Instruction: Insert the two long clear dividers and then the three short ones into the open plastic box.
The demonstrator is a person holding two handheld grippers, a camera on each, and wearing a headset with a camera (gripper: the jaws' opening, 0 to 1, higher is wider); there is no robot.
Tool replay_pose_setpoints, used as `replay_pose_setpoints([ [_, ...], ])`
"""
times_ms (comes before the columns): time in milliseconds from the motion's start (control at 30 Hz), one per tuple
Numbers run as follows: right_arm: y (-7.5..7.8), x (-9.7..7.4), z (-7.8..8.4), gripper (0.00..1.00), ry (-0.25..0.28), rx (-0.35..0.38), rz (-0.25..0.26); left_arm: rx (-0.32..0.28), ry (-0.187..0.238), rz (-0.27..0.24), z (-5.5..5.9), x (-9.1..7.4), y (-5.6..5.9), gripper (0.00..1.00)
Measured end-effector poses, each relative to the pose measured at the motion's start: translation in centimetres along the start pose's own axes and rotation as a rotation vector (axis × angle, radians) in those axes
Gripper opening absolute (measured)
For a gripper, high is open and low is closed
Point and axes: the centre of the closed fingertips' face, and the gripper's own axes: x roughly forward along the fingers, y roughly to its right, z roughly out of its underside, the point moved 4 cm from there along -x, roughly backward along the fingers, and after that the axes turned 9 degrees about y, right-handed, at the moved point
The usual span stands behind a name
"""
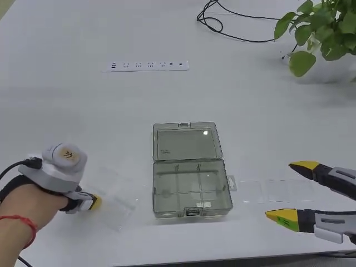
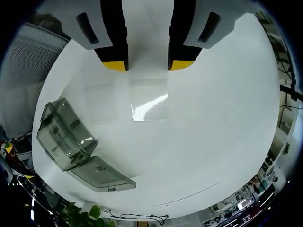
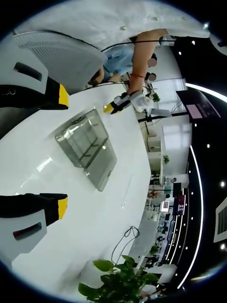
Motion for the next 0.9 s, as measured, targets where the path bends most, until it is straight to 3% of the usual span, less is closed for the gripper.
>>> replay_pose_setpoints([
  [200, -0.1, -0.1, 0.0, 0.72, -0.001, -0.002, 0.000, -0.053, -0.026, 0.019, -0.1, -0.2, 0.3, 0.31],
  [333, -0.2, -0.2, 0.0, 0.72, -0.002, -0.003, 0.001, -0.079, -0.021, 0.031, -0.2, -0.4, 0.6, 0.31],
  [633, -0.4, -0.2, 0.0, 0.72, -0.005, -0.004, -0.002, -0.199, 0.055, 0.059, 0.0, -0.8, 1.1, 0.30],
  [900, -0.7, 0.4, -0.6, 0.72, 0.000, -0.006, -0.017, -0.272, 0.102, 0.072, 0.2, -1.2, 1.3, 0.30],
])
